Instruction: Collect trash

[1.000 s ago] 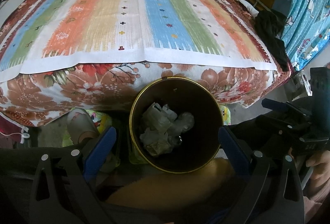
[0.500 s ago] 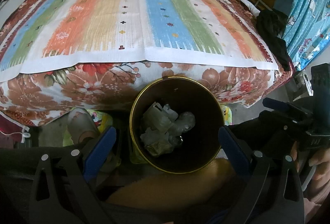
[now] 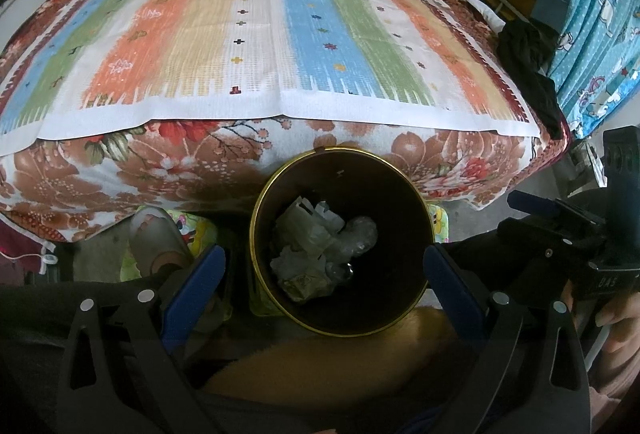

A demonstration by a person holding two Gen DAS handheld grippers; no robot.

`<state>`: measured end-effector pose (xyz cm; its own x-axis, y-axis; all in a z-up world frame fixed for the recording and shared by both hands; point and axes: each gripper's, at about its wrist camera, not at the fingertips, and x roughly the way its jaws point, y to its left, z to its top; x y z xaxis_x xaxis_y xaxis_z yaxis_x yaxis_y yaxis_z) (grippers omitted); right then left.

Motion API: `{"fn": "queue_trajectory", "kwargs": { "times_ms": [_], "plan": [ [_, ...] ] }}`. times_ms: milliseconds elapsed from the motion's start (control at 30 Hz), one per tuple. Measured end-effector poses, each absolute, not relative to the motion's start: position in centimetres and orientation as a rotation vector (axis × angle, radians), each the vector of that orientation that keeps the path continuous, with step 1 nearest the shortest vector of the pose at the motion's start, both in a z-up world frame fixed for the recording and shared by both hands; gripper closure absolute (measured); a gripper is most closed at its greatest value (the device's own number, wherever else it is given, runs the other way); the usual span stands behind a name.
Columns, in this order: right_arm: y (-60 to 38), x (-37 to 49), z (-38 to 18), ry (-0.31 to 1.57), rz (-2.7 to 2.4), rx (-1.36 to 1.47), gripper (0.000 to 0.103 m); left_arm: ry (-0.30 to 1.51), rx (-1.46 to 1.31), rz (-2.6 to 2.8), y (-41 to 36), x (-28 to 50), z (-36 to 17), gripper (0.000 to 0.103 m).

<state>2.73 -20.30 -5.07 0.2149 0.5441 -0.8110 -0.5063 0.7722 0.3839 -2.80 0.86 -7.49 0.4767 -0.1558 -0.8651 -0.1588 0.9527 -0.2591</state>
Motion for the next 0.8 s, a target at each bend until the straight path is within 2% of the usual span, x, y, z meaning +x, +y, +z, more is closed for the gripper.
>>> {"fn": "queue_trajectory", "kwargs": {
  "times_ms": [800],
  "plan": [
    [-19.96,2.68,-5.27,1.137,0.729,0.016,0.009,1.078,-0.336,-0.015,0.68,-2.61,-8.02,0.006]
  ]
}}
